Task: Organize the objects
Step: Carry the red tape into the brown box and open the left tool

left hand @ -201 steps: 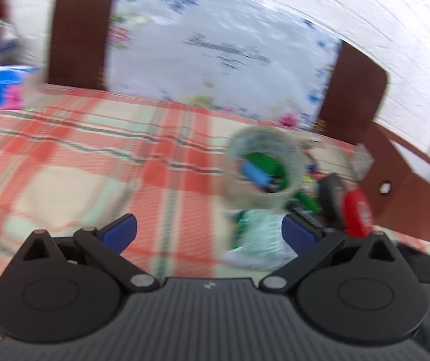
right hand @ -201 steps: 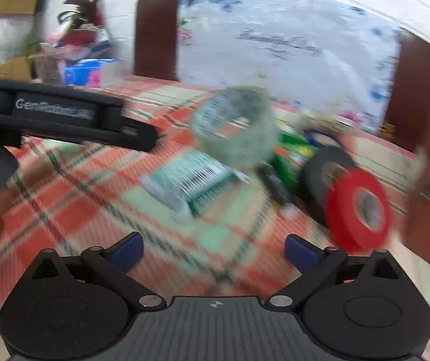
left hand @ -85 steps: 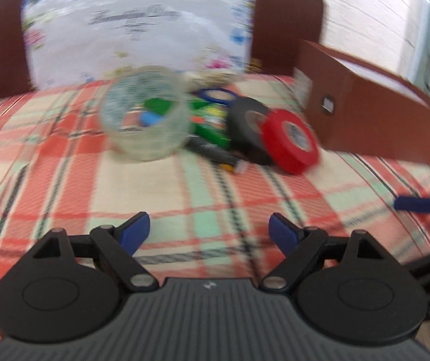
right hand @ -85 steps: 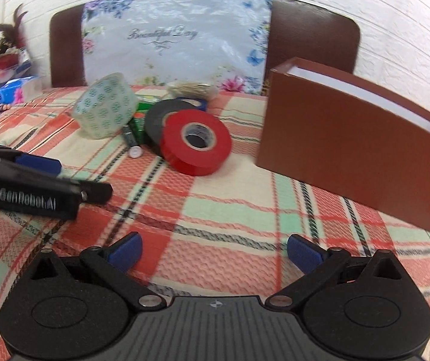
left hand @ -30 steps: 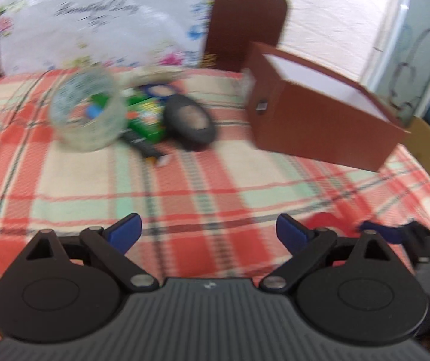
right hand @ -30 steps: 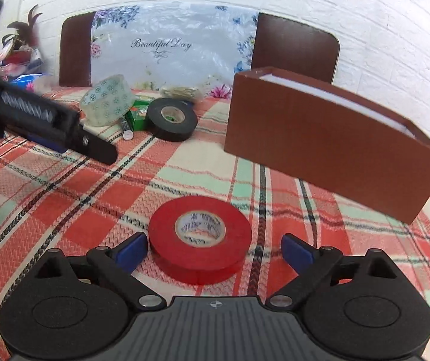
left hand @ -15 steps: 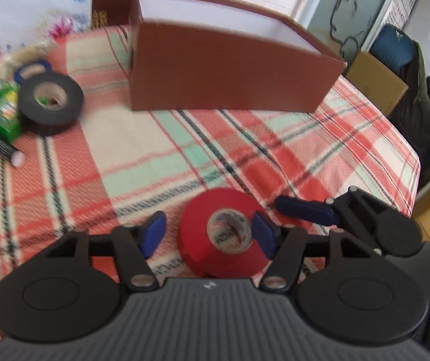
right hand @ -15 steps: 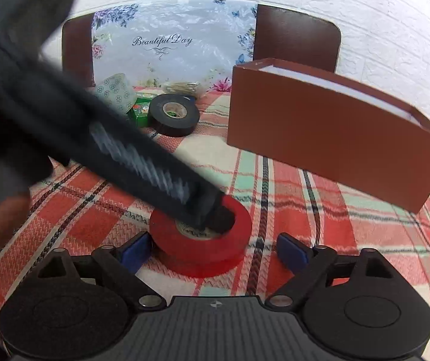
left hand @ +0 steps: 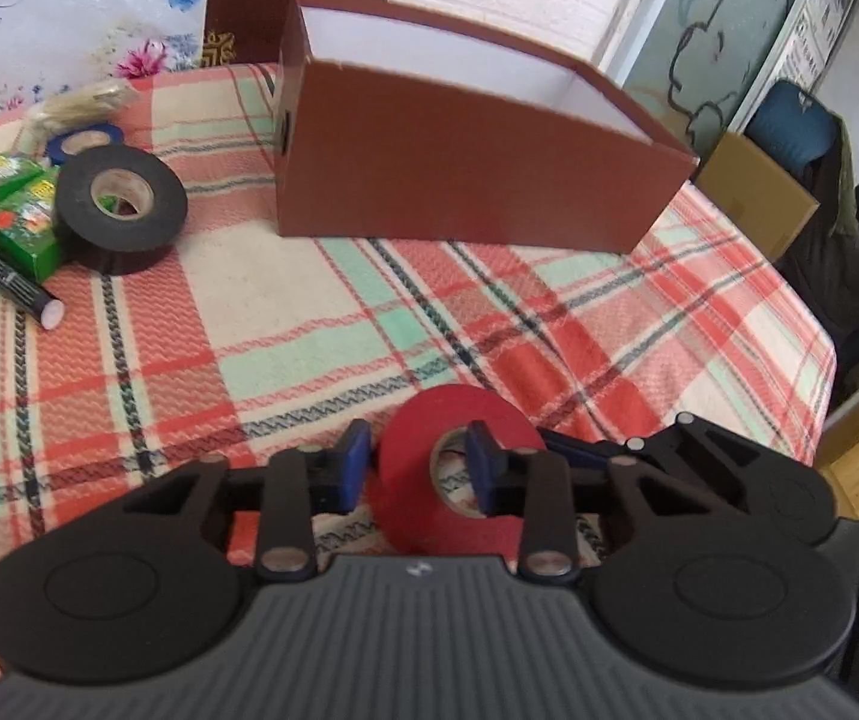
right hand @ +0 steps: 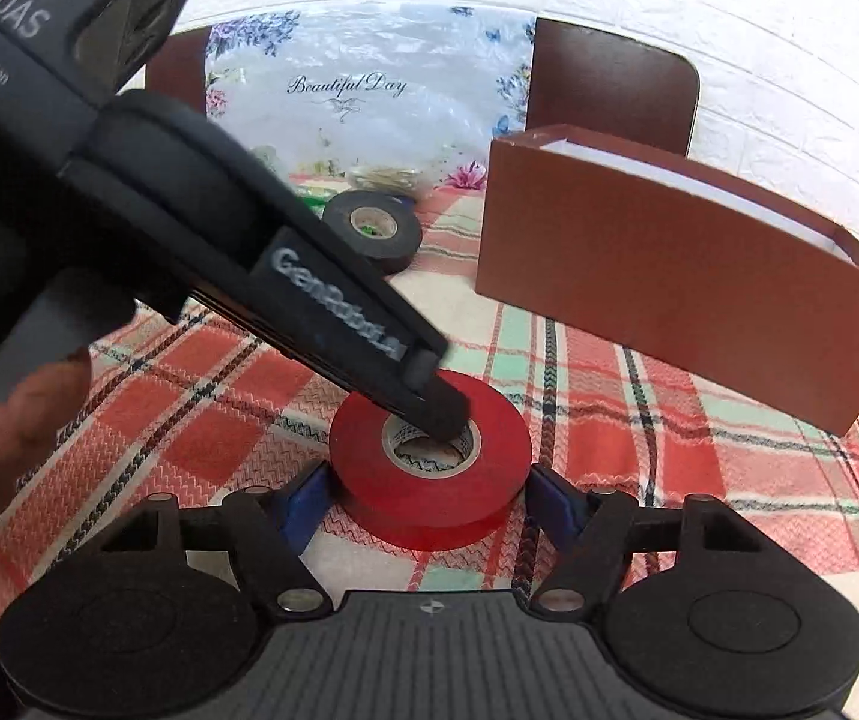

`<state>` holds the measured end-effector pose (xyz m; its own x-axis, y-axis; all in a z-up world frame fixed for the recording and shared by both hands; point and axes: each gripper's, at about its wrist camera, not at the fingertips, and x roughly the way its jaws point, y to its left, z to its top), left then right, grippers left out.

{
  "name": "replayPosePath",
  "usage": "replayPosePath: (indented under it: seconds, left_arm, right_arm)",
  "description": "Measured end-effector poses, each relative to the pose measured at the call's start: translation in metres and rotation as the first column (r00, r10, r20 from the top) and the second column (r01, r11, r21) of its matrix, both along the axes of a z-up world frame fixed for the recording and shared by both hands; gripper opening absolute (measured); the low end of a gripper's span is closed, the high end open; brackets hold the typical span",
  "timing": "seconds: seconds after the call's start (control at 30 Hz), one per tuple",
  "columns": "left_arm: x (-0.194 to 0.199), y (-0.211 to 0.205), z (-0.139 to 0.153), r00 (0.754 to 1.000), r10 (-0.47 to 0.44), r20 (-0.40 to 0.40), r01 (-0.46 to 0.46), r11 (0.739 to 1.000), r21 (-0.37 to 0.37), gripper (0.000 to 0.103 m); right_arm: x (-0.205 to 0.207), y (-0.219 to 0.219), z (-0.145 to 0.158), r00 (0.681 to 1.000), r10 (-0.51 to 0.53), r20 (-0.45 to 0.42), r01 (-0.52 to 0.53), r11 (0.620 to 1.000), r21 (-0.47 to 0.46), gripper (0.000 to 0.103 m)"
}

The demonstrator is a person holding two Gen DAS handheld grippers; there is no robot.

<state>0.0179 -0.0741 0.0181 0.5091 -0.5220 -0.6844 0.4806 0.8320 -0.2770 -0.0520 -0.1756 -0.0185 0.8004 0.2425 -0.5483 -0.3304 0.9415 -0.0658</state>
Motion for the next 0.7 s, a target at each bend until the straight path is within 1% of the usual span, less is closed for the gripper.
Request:
replayPosePath:
  seconds: [0.07, 0.13, 0.2, 0.27, 0.37, 0.4, 0.5, 0.7]
  left_arm:
    - [-0.002, 0.003, 0.007, 1.0, 0.007, 0.024, -0.007, 1.0, -0.016, 0.033]
    - [-0.001, 0.002, 0.007, 1.0, 0.006, 0.025, -0.006, 1.0, -0.008, 0.033]
    - [0.004, -0.002, -0.003, 1.0, 0.006, -0.002, -0.006, 1.0, 0.022, 0.033]
    - [0.006, -0.004, -0.014, 0.999, 0.012, -0.03, -0.01, 0.999, 0.046, 0.033]
    - [0.003, -0.006, -0.009, 1.0, 0.006, 0.001, -0.006, 0.999, 0.05, 0.033]
    - [0.003, -0.005, -0.006, 1.0, 0.007, 0.009, -0.007, 0.999, 0.039, 0.033]
    - [0.005, -0.005, 0.008, 0.999, -0.003, 0.044, 0.002, 1.0, 0.015, 0.033]
    - [0.009, -0.016, 0.041, 0.989, -0.012, 0.148, 0.013, 1.0, -0.007, 0.033]
  right_arm:
    - [-0.002, 0.001, 0.003, 1.0, -0.001, 0.025, 0.001, 1.0, 0.005, 0.068]
    - [0.0, 0.004, 0.001, 1.0, -0.001, 0.016, 0.002, 1.0, -0.018, 0.068]
    - [0.002, 0.005, -0.004, 1.0, 0.003, -0.01, -0.003, 1.0, -0.017, 0.068]
    - [0.002, 0.005, -0.004, 1.0, 0.004, -0.009, -0.005, 1.0, -0.013, 0.068]
    - [0.001, 0.004, -0.001, 1.0, -0.008, 0.004, 0.008, 1.0, -0.002, 0.068]
    - [0.001, 0.003, 0.0, 1.0, -0.017, 0.012, 0.017, 1.0, 0.003, 0.068]
    - [-0.002, 0.001, 0.008, 0.997, -0.037, 0.067, 0.036, 0.999, 0.014, 0.068]
    - [0.001, -0.001, 0.035, 0.979, -0.07, 0.19, 0.07, 0.998, 0.005, 0.068]
